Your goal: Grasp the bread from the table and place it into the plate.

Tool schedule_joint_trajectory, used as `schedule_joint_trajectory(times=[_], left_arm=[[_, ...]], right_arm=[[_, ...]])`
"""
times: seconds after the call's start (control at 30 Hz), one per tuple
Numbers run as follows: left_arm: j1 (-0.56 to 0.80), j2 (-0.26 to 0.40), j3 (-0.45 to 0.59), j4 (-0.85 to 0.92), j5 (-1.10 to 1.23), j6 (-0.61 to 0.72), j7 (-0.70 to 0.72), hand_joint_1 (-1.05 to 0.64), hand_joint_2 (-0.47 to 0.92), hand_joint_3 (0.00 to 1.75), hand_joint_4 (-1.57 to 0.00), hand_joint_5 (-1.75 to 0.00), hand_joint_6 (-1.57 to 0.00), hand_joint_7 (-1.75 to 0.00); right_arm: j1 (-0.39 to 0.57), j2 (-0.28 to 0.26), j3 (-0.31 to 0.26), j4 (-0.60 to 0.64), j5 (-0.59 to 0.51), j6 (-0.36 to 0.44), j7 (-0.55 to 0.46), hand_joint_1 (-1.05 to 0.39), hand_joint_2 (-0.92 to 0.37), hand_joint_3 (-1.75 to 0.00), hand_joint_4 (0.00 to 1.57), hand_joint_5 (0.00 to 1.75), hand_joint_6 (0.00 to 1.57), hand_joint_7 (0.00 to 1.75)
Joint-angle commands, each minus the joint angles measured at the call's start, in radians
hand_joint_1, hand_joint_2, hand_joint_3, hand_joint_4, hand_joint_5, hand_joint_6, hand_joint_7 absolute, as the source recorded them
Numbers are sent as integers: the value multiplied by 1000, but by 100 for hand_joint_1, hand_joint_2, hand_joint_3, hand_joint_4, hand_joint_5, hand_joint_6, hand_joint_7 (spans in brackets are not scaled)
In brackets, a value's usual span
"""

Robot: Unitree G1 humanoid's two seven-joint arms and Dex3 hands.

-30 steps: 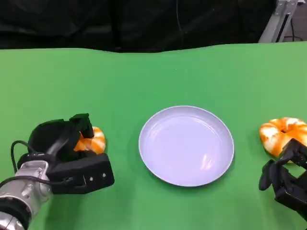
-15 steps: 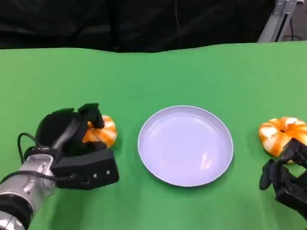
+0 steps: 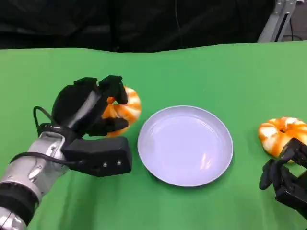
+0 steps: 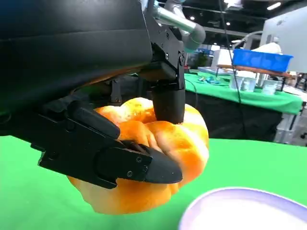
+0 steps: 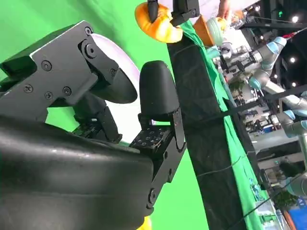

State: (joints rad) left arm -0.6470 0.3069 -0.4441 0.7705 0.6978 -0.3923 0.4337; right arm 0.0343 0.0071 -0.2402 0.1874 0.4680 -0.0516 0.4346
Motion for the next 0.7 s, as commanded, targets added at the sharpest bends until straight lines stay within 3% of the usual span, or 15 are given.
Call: schedule_joint_trajectory(times=[0.03, 0.3, 0.33, 0.37, 0.5, 0.57, 0.63, 0.7], left_arm=[[-45, -41, -21, -17, 17, 0, -31, -10, 84, 44, -67, -175, -59, -175], [-84, -88, -49, 8, 36, 5, -44, -13, 83, 42, -69, -175, -60, -174], [-88, -93, -52, 8, 39, 10, -52, -16, 86, 35, -69, -175, -74, -138], [-91, -98, -55, 9, 43, 11, -56, -17, 88, 31, -69, -175, -82, -121], [-98, -122, -59, 19, 41, -1, -63, -18, 92, 23, -69, -175, -88, -110], [-111, -150, -71, 40, 37, -18, -68, -16, 91, 35, -72, -175, -74, -151], [-123, -166, -82, 52, 41, -17, -81, -17, 91, 39, -72, -175, -67, -166], [-130, -181, -89, 55, 45, 3, -107, -15, 89, 38, -72, -175, -64, -169]], right_arm=[[3, -8, -3, -5, 6, -4, 3, -3, -45, -134, 88, 175, 80, 156], [4, -4, 1, -10, 7, -3, -6, -3, -45, -135, 88, 175, 80, 157], [3, -4, 1, -8, 8, -7, -3, -3, -45, -135, 88, 175, 80, 157], [2, -4, 2, -6, 8, -9, -1, -3, -45, -136, 88, 175, 80, 157], [2, -4, 3, -5, 6, -11, -2, -3, -44, -137, 88, 175, 80, 157], [2, -5, 3, -7, 6, -8, -4, -3, -44, -137, 88, 175, 80, 157], [2, -4, 2, -9, 11, -4, -4, -3, -44, -137, 88, 175, 80, 157], [2, -3, 2, -7, 13, -6, -3, -3, -44, -136, 88, 175, 80, 157]])
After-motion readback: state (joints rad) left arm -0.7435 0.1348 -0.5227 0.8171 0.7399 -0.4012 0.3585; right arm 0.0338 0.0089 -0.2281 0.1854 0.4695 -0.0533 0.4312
